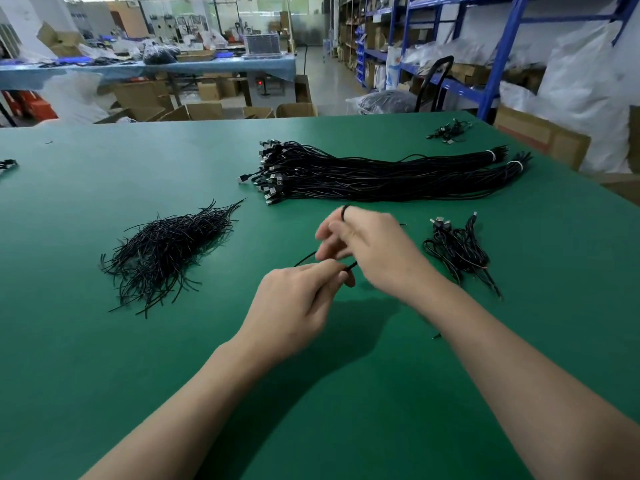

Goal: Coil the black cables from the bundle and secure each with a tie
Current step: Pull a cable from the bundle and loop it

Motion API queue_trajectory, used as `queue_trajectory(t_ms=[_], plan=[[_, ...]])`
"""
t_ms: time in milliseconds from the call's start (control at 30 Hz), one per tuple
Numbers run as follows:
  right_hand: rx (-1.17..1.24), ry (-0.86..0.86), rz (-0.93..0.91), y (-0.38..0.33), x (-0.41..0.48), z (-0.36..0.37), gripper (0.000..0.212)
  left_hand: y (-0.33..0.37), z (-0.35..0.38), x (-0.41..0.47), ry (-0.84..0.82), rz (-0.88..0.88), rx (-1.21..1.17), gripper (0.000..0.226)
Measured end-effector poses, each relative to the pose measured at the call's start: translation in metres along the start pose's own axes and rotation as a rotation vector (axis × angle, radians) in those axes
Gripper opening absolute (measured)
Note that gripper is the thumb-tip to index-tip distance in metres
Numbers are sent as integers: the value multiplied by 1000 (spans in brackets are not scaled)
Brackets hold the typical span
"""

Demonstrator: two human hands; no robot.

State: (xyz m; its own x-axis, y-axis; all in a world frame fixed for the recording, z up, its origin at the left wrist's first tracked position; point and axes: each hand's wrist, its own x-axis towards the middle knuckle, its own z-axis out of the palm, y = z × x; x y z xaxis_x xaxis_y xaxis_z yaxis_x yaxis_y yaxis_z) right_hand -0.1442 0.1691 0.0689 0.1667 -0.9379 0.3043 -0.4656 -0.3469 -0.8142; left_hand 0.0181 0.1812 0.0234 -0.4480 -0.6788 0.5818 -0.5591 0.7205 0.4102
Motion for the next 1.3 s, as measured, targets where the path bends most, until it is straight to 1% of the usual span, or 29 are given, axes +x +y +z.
queue_trajectory(t_ms=[33,100,167,200,233,300,367,400,467,533,600,667,733,833,867,900,967,1000,1033,1100,1200,1233,1300], plan=[[-68,-60,1,3,-3,0,25,-1,-2,-1,0,23,39,22],[-102,-118,2,9,-8,1,26,-4,-7,0,16,50,47,20],[-102,-137,7,12,-15,3,32,-7,-13,2,82,71,8,19],[-72,-152,19,14,-18,5,36,-8,-16,3,132,65,-2,22],[8,-172,51,16,-21,6,40,-9,-19,4,179,51,-14,27],[268,-256,134,17,-26,6,49,-11,-23,7,237,43,-58,32],[427,-386,188,17,-28,5,61,-12,-23,8,239,4,-142,31],[469,-449,199,16,-30,6,62,-13,-23,9,226,-32,-212,28],[566,-553,221,14,-35,7,57,-14,-24,9,180,-100,-406,23],[688,-643,237,13,-40,4,47,-17,-23,8,138,-158,-598,21],[812,-698,206,12,-44,2,36,-18,-20,10,141,-194,-715,19],[946,-680,156,9,-46,1,30,-18,-14,10,157,-216,-750,18],[1071,-570,114,4,-45,2,28,-17,-5,8,109,-230,-730,17],[1174,-242,86,-3,-36,6,25,-12,7,3,-64,-217,-647,25],[1180,-125,85,-3,-32,8,25,-9,9,2,-94,-204,-592,29],[1157,-22,80,-3,-28,9,26,-7,11,1,-107,-186,-529,31],[1011,124,46,1,-22,10,29,-4,16,0,-134,-134,-393,23],[894,164,24,4,-19,10,30,-4,17,-2,-157,-104,-311,21],[758,180,6,7,-17,8,31,-4,17,-2,-175,-80,-234,24],[475,143,-13,13,-17,6,31,-5,12,-2,-173,-39,-134,27],[59,29,-17,20,-24,3,29,-8,-2,1,-71,48,-53,22],[-16,-22,-10,21,-27,3,30,-10,-8,2,-30,73,-59,20],[-25,-149,29,21,-32,2,35,-13,-17,7,53,103,-116,20]])
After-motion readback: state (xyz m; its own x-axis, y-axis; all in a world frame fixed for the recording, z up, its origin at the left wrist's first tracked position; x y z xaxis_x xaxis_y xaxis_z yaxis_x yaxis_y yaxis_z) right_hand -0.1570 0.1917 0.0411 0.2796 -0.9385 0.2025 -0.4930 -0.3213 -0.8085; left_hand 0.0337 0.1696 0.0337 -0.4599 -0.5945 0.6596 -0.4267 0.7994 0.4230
